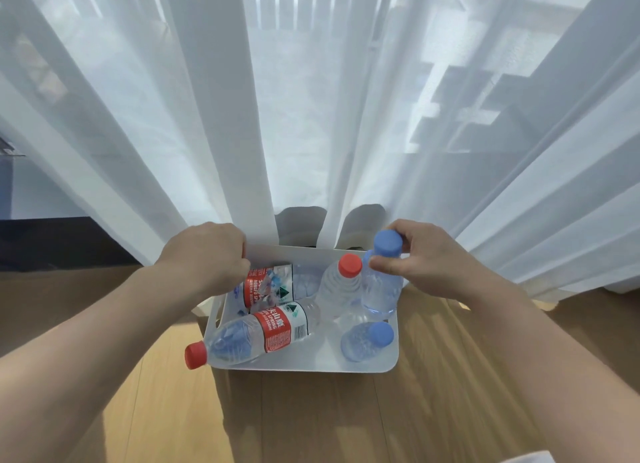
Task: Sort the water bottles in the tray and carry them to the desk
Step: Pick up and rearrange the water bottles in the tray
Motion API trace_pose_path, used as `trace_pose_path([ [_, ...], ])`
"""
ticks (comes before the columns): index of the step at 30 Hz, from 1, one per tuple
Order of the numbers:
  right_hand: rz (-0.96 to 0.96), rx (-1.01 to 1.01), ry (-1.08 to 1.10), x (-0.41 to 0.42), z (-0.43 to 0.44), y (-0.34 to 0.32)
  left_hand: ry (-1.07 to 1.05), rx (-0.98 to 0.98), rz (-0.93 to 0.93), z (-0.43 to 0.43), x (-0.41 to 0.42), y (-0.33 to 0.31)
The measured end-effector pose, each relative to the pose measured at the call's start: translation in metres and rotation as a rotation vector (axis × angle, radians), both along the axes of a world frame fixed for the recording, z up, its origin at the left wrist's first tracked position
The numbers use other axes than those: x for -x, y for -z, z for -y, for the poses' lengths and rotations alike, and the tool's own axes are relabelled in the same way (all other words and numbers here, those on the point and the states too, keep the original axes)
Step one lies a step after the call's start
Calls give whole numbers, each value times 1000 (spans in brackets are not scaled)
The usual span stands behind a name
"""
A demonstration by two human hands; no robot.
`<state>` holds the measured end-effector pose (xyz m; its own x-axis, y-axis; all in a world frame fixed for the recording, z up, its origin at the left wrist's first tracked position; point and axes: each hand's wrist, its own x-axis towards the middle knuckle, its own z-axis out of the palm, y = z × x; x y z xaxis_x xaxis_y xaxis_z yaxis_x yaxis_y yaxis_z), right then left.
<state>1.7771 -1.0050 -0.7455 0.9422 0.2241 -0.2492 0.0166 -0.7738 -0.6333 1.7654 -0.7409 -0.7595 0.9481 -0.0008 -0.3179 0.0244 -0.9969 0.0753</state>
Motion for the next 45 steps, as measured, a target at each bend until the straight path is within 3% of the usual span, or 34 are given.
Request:
trace_pose_path([
  [6, -136, 138, 37, 5, 16, 44, -18, 71, 54, 0, -1, -13],
  [11, -209, 275, -1, 18, 13, 67, -21, 62, -4, -4, 4, -6],
  [17, -245, 434, 17, 15, 2, 67, -19, 59, -582, -12, 54, 54],
  [19, -299, 506, -17, 11, -5, 62, -30, 91, -622, -19, 64, 71],
  [22, -307, 506, 27, 3, -14, 43, -97, 136, -556, -24, 70, 88],
  [27, -120, 375, 133, -5, -23, -1, -110, 119, -458, -24, 71, 86],
  [31, -44, 250, 142, -3, -30, -19, -160, 309, -436, -16, 63, 65],
  [39, -9, -40, 39, 2, -44, -31, 234, 302, -3, 22, 58, 17],
  [41, -50, -104, -12, 6, -48, -26, 315, 285, 33, 26, 54, 3],
  [45, -257, -48, -239, 12, -60, -7, 371, 320, 79, 16, 50, -40],
])
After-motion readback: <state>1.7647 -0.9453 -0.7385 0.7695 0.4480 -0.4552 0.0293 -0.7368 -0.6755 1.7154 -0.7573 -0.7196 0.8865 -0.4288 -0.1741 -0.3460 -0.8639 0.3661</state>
